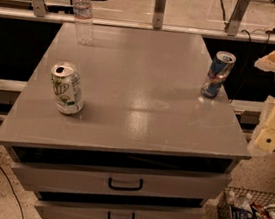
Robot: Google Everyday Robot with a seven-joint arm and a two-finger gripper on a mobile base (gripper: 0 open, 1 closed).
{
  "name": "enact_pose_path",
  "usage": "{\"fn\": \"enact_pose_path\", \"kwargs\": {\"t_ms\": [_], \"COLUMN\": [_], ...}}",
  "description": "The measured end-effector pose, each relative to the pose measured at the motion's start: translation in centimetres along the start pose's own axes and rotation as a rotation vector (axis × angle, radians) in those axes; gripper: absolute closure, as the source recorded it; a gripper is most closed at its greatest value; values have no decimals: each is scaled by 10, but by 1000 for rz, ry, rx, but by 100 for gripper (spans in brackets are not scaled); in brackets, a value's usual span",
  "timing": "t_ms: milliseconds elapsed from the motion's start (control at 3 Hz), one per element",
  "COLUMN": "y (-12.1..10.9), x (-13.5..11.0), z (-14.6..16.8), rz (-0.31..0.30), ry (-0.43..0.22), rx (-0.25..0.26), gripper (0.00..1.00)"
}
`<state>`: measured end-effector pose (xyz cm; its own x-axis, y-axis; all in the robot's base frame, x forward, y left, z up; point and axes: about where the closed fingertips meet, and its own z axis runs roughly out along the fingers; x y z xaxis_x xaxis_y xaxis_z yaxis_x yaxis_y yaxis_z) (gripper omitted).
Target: Move redbull can near water bottle
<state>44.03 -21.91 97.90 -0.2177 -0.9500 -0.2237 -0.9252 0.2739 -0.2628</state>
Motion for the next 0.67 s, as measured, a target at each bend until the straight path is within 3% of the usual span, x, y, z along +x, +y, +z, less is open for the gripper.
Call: {"fn": "enact_pose_path", "kwargs": {"t_ms": [333, 667], "y": [-25, -79], "x": [17, 47], "z": [8, 23], "rz": [28, 66], "ry": [-66, -186], "rx": [51, 142], "gripper": [0, 0]}}
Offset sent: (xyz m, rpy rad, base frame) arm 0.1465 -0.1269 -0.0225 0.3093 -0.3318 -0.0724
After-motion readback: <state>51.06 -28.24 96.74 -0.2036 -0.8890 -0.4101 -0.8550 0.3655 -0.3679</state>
